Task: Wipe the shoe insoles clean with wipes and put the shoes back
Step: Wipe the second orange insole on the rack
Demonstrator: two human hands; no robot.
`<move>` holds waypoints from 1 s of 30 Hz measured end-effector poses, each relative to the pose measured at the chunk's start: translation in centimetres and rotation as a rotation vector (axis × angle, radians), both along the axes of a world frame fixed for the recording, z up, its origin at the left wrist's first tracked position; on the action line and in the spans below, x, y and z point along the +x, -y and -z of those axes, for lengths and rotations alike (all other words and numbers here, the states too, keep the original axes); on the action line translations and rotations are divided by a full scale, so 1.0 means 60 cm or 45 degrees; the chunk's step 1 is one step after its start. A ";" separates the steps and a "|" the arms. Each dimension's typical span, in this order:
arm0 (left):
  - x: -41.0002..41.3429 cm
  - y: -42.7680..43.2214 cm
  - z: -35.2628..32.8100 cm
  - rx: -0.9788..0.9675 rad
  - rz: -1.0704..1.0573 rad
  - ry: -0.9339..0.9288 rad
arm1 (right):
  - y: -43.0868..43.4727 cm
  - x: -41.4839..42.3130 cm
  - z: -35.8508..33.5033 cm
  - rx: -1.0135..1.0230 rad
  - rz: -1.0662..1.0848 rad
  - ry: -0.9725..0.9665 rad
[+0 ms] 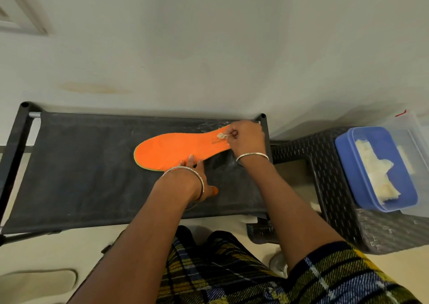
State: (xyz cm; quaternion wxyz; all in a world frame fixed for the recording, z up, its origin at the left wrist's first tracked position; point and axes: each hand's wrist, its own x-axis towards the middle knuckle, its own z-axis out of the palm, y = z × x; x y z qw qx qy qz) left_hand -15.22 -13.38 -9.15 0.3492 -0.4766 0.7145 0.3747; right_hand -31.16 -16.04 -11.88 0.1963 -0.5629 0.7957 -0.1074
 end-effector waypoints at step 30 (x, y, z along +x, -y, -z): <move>-0.005 0.003 -0.007 0.014 0.005 0.011 | -0.009 -0.026 -0.012 0.117 -0.093 -0.238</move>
